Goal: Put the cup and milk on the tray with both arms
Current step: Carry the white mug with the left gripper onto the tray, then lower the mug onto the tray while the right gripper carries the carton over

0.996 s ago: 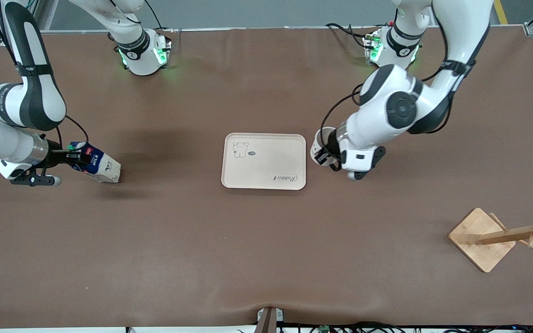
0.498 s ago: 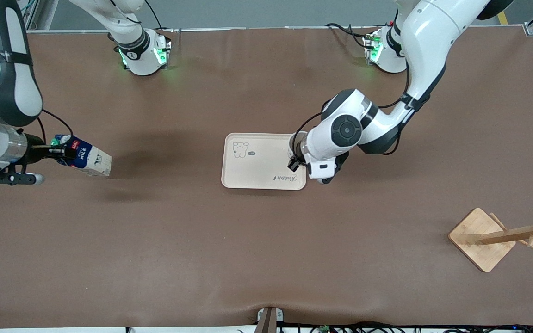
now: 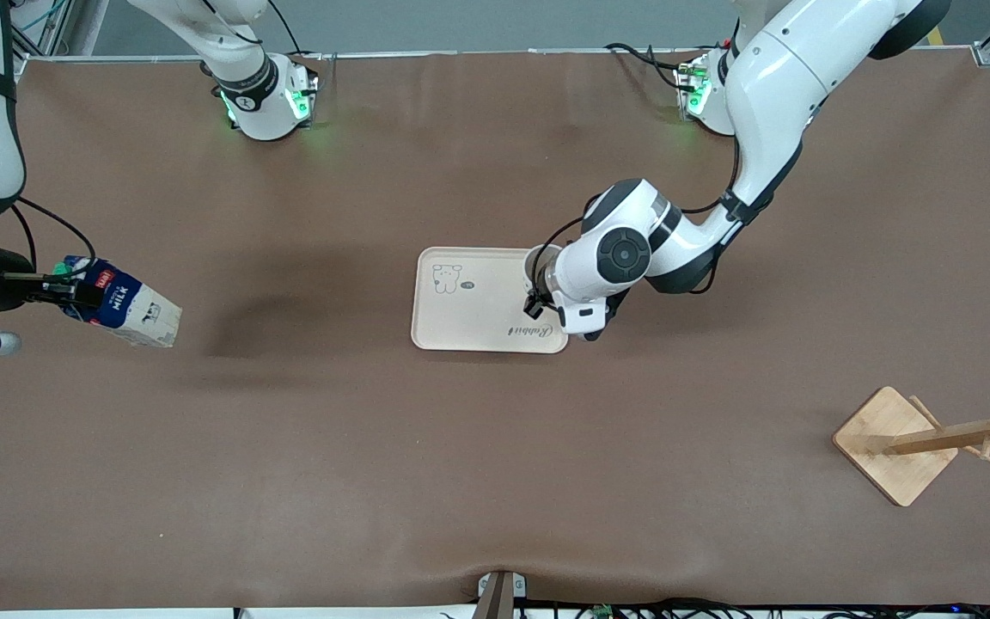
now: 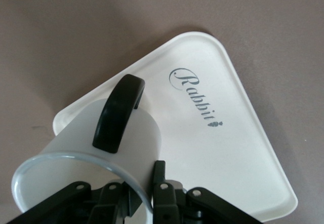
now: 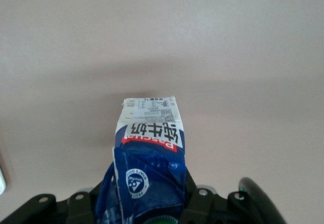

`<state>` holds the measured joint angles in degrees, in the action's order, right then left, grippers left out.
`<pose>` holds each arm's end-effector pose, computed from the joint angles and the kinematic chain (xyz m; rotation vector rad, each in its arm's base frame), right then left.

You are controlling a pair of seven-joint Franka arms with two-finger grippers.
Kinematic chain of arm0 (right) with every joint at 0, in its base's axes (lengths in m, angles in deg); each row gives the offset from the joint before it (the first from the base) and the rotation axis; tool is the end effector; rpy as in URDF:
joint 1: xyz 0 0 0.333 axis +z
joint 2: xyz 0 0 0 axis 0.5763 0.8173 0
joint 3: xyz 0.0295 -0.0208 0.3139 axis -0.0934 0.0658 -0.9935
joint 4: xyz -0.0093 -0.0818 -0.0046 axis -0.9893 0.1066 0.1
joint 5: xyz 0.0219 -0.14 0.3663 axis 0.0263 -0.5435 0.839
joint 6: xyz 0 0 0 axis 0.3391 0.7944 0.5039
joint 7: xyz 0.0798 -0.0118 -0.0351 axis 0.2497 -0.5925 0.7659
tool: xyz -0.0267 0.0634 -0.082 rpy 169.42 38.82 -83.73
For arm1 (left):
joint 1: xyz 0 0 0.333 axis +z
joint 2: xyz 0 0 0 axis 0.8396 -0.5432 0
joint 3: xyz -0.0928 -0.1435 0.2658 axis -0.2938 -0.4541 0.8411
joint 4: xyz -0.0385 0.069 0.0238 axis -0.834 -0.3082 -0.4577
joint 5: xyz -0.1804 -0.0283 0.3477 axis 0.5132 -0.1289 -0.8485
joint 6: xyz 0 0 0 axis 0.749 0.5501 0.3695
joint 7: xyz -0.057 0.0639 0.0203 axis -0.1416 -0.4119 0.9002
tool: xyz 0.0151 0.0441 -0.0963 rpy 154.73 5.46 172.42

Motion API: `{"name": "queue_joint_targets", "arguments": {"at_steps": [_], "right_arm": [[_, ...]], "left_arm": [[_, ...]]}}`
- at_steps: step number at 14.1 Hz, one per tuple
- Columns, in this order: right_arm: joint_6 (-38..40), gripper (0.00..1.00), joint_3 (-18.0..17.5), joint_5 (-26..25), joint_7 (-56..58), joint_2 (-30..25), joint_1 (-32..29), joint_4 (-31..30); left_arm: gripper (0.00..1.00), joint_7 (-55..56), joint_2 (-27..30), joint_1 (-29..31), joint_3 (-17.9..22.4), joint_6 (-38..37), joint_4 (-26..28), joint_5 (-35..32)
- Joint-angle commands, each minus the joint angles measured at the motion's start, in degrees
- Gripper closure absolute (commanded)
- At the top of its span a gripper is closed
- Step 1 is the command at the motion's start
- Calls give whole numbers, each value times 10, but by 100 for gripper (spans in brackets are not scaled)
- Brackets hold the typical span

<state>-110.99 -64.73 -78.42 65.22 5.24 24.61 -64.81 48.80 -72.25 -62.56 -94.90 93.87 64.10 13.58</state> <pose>0.6030 -0.0764 0.4803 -3.1046 0.1688 0.2354 0.5167 -0.4162 0.2438 2.6120 1.3892 -0.5104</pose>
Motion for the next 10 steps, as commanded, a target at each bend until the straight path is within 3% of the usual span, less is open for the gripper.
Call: {"name": "queue_joint_targets", "arguments": {"at_steps": [1,4,10], "right_arm": [[42,100,-3,7,-18,14,23,69],[81,100,-3,7,-28,16,49,77],[80,100,-3,8,-82,29,104,77]], "left_arm": [[100,12,-14,-11,2,26,-1,-15],[100,11,-18,-16,5,27,4,-15],[100,13,-17,-16,15,25,9,-15]]}}
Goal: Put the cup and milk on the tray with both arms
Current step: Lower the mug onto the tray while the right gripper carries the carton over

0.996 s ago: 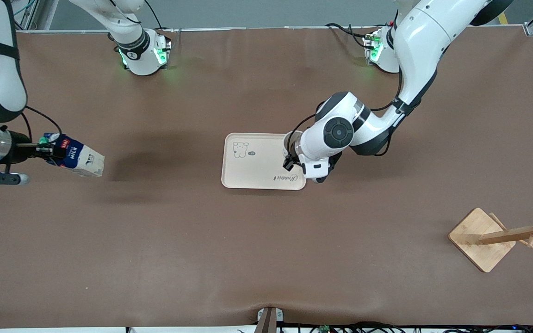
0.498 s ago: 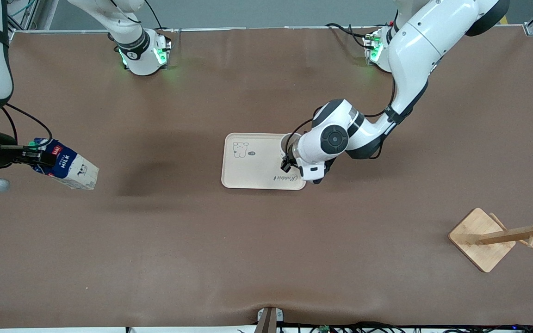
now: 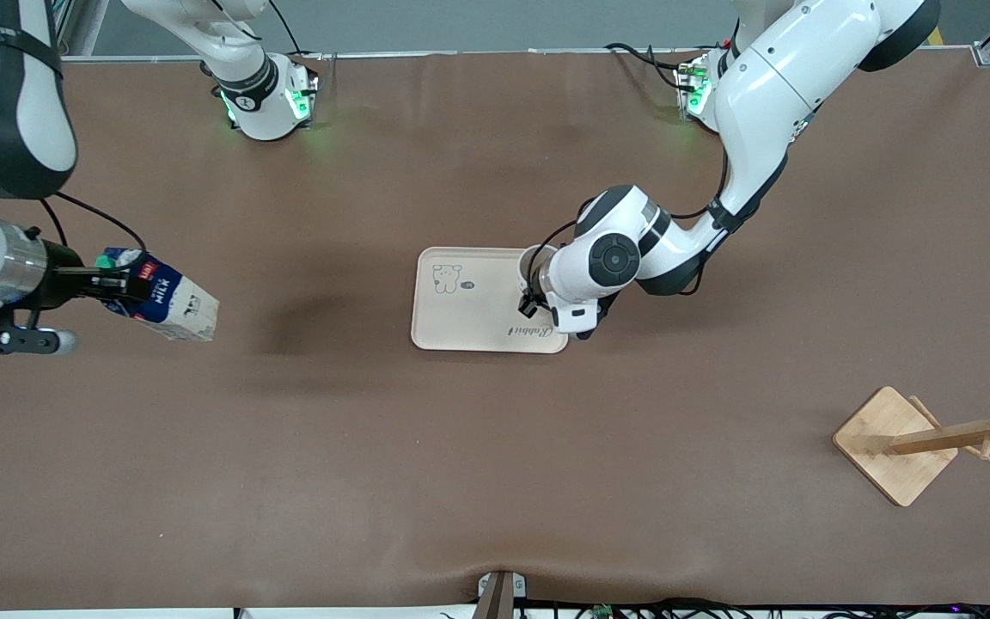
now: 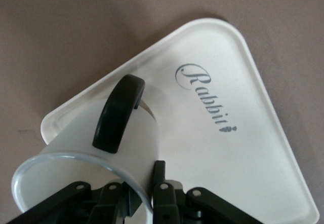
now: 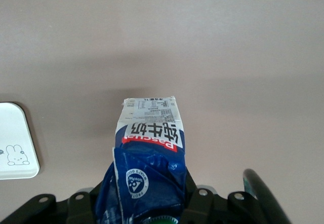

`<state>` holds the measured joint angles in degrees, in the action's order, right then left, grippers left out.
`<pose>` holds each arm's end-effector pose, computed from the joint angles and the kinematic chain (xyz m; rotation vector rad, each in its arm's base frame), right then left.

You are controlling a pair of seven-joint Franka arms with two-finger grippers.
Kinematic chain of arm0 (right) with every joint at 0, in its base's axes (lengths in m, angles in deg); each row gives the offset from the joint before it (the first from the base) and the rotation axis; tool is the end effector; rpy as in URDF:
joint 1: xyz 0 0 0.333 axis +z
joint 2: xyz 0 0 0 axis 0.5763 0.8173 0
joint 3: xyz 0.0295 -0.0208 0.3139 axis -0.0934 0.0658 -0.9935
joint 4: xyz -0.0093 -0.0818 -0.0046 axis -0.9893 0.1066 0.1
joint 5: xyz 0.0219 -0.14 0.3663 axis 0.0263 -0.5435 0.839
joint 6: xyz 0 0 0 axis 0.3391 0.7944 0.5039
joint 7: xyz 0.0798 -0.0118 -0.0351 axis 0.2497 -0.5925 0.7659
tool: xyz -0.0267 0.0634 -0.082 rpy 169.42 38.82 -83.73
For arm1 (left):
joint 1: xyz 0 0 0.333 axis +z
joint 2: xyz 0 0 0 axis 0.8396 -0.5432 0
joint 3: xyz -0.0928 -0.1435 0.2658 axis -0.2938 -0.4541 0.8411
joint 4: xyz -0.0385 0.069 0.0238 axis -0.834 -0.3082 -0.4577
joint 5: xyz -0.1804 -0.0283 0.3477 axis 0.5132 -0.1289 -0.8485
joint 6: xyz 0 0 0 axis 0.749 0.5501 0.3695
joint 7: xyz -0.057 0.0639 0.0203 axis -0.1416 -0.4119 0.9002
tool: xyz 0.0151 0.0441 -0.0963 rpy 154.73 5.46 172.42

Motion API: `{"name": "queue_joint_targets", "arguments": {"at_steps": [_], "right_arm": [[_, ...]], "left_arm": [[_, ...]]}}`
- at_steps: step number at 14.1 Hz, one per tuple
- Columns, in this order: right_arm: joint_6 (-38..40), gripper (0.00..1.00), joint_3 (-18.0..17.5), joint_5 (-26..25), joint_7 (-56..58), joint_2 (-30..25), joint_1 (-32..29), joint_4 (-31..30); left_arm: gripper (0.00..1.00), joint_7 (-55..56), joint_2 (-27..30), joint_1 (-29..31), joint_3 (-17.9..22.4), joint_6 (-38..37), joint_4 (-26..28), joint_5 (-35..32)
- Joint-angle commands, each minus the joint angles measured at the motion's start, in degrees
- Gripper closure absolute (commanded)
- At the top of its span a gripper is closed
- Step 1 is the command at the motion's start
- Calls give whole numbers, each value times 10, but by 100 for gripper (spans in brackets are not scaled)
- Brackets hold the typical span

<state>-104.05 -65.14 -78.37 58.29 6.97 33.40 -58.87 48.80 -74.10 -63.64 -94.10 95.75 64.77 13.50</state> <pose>0.6114 0.0200 0.5014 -3.1209 0.1077 0.3143 0.5094 -0.4198 0.2208 2.6155 1.3919 -0.5304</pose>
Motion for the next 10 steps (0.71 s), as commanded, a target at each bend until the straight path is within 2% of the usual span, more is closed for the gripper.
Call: {"name": "queue_joint_targets", "arguments": {"at_steps": [1,2,3,4,5,10], "right_arm": [[14,100,2,6,-13,12,28,18],[15,100,2,6,-17,12,40,17],[15,100,2,6,-23,12,48,16],[14,100,2,7,-30,12,56,16],[14,100,1,7,-38,12,67,16],[25,100,1,7,-72,26,139,15]], "left_arm": [[100,13,1,-5,9,7,2,-14],[100,13,-1,-5,9,6,2,-14],[86,16,-2,-4,9,6,2,-14],[35,17,-2,-4,9,6,1,-14],[0,17,-2,-6,10,6,0,-14],[0,34,20,0,9,1,-14,-14]]}}
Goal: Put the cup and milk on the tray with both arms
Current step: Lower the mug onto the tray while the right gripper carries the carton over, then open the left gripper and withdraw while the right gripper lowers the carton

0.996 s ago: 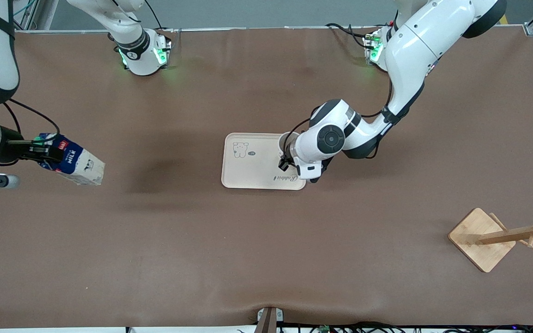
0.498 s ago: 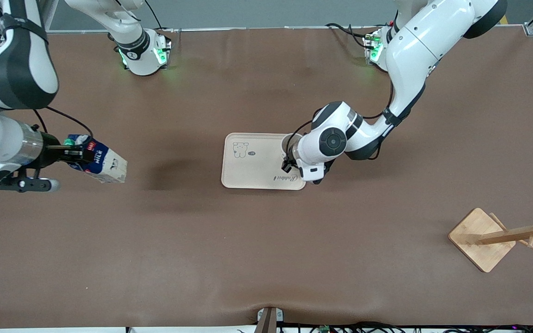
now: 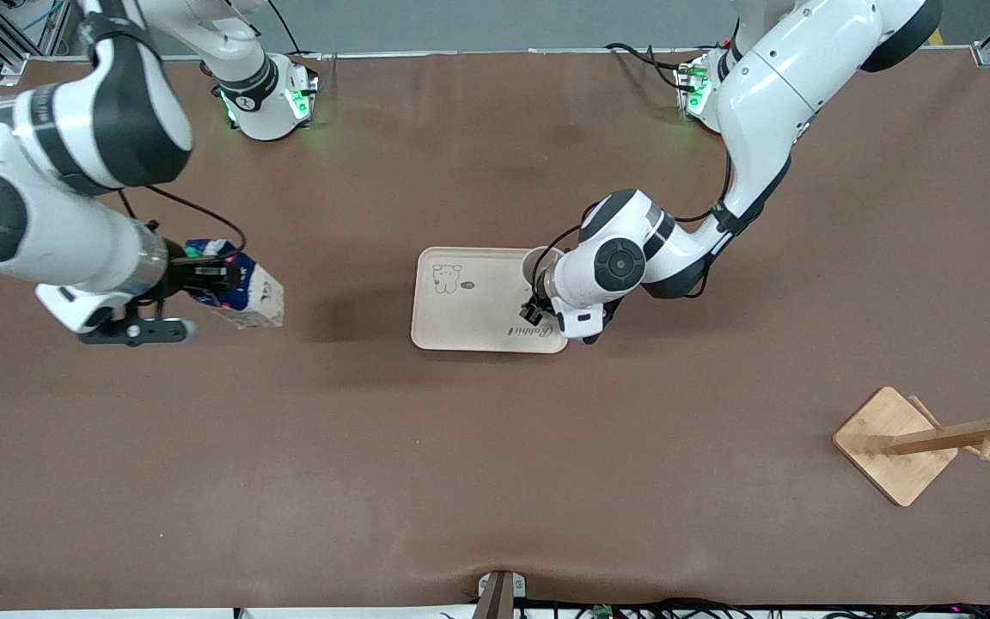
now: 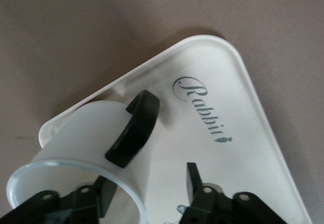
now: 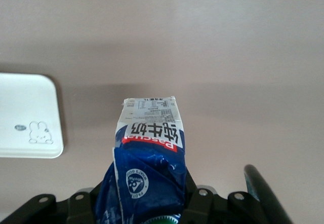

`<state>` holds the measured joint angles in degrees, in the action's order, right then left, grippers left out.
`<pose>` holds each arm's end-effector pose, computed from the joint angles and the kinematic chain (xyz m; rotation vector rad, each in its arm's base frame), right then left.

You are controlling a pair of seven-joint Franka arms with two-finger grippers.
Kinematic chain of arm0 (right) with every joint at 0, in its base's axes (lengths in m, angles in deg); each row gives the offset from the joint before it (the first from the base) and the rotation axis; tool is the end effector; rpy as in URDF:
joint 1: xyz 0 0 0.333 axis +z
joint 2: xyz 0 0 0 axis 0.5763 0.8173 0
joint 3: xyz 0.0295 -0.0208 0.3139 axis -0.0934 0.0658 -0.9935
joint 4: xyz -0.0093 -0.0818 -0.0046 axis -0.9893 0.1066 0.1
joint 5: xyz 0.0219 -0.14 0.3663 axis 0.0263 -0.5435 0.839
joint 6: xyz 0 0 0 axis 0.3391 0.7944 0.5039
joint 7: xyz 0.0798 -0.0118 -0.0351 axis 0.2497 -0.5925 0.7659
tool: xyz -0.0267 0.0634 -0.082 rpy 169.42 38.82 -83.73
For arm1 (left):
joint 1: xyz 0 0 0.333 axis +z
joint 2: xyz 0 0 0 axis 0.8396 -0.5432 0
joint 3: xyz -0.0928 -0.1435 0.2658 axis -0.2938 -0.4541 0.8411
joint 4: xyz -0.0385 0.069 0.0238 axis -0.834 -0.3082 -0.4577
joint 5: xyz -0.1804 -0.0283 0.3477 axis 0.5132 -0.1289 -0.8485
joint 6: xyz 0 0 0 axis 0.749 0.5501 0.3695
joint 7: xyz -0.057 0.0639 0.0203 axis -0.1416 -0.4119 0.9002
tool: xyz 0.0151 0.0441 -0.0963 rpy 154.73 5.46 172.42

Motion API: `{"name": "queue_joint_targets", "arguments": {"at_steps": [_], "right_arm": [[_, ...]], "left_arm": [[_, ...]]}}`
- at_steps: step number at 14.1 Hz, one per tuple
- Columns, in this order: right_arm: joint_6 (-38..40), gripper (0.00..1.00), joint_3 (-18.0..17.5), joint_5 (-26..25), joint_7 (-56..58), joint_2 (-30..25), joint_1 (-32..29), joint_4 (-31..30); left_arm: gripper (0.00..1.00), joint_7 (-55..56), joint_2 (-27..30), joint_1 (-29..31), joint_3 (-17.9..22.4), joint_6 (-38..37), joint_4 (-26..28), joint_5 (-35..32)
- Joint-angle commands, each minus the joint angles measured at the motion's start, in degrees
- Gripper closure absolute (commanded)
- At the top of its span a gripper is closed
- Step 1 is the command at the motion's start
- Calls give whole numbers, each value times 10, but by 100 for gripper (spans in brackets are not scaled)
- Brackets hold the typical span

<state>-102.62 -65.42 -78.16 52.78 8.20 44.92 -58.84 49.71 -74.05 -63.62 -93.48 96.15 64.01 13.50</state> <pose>0.5948 0.1446 0.4871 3.0867 0.0626 -0.3799 0.5186 -0.4157 0.2243 2.5881 1.4260 -0.5094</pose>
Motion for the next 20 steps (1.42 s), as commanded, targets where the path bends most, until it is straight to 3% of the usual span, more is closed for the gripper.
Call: {"name": "queue_joint_targets", "arguments": {"at_steps": [1,8,12,18,20], "right_arm": [[11,100,3,5,-31,16,36,14],[-2,100,3,9,-185,74,158,34],[-63,100,4,95,-203,118,184,66],[-142,95,5,82,-240,158,231,62],[-146,92,4,56,-236,175,241,62]], "left_arm": [[0,26,34,2,2,-9,-10,-14],[0,5,146,52,2,-176,-85,-15],[0,-76,187,107,0,-250,-139,-15],[0,-291,242,201,0,-325,-158,-15],[0,-356,258,226,3,-353,-158,-16]]}}
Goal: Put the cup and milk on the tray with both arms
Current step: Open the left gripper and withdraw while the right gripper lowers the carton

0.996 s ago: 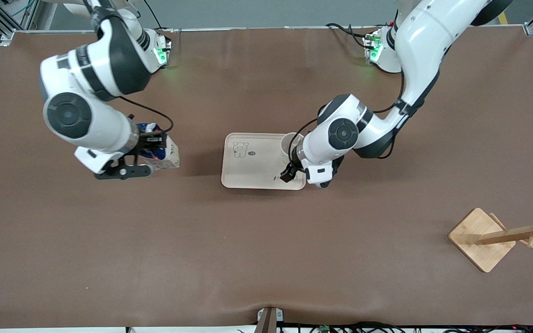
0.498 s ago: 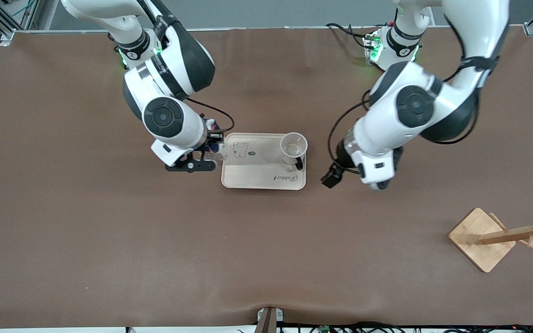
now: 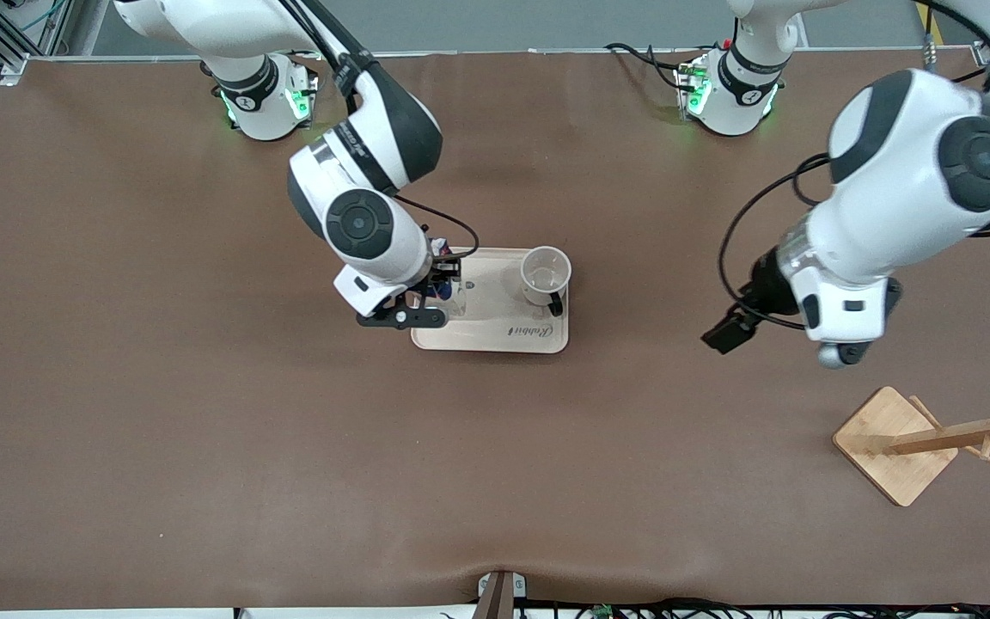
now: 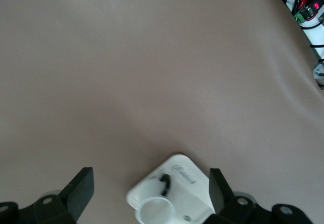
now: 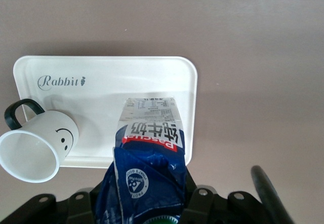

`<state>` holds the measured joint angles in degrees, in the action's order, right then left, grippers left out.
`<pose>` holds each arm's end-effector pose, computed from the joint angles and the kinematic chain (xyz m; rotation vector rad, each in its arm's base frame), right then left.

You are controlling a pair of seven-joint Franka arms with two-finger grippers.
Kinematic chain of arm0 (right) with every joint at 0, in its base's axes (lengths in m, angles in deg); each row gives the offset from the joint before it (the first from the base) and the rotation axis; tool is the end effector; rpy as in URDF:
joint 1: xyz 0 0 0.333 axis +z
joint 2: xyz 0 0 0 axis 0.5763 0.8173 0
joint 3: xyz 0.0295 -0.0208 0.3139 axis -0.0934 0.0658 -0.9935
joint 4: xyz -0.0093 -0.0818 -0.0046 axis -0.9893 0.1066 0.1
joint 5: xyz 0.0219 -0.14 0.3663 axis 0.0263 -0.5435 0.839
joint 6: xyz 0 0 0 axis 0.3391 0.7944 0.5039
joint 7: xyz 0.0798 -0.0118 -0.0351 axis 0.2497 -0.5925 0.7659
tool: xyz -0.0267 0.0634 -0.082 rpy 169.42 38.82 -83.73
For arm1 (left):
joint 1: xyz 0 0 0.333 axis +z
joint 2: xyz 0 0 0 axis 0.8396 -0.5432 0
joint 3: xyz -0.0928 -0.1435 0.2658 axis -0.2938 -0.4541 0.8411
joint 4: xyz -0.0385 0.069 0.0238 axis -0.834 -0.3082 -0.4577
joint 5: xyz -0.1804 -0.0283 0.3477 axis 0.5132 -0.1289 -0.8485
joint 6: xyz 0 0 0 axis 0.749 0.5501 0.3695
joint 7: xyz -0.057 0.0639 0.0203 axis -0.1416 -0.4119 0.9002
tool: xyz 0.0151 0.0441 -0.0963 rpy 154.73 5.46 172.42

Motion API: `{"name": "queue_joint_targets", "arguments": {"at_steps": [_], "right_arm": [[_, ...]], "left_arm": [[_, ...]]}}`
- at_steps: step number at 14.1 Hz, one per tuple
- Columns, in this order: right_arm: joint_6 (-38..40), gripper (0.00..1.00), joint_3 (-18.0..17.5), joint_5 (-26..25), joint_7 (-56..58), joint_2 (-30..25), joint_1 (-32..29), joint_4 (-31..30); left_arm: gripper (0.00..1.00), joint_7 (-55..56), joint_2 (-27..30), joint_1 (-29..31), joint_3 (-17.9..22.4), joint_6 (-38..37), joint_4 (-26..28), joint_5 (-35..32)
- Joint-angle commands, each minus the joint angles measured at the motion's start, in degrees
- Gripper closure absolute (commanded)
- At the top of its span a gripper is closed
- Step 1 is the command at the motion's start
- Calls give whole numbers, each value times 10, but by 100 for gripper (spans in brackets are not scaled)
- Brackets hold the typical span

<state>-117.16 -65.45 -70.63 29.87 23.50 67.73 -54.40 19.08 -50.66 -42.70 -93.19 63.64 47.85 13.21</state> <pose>0.5435 0.4116 0.3664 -3.0874 0.0161 0.3798 0.6221 -0.1797 0.5337 2.7833 1.1206 -0.0759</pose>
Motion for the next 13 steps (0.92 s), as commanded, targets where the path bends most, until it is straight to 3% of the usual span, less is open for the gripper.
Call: {"name": "queue_joint_targets", "arguments": {"at_steps": [1,5,7,9,10,12,13], "right_arm": [[0,92,5,-33,-7,27,21,16],[-2,92,6,-37,-10,30,30,2],[-15,85,6,-38,-12,37,36,2],[-25,72,6,-39,-12,41,38,2],[-25,57,6,-39,-12,41,38,2],[-25,0,6,-39,-10,41,38,2],[-23,0,6,-42,-8,41,38,2]], "left_arm": [[0,-78,36,27,0,-49,3,-13],[0,-208,58,87,0,-121,-15,-13],[0,-259,61,105,0,-144,-29,-13],[0,-295,82,124,-1,-153,-29,-12],[0,-304,88,126,0,-157,-29,-13],[0,-339,92,128,0,-158,-29,-13],[0,-347,98,128,1,-165,-29,-13]]}}
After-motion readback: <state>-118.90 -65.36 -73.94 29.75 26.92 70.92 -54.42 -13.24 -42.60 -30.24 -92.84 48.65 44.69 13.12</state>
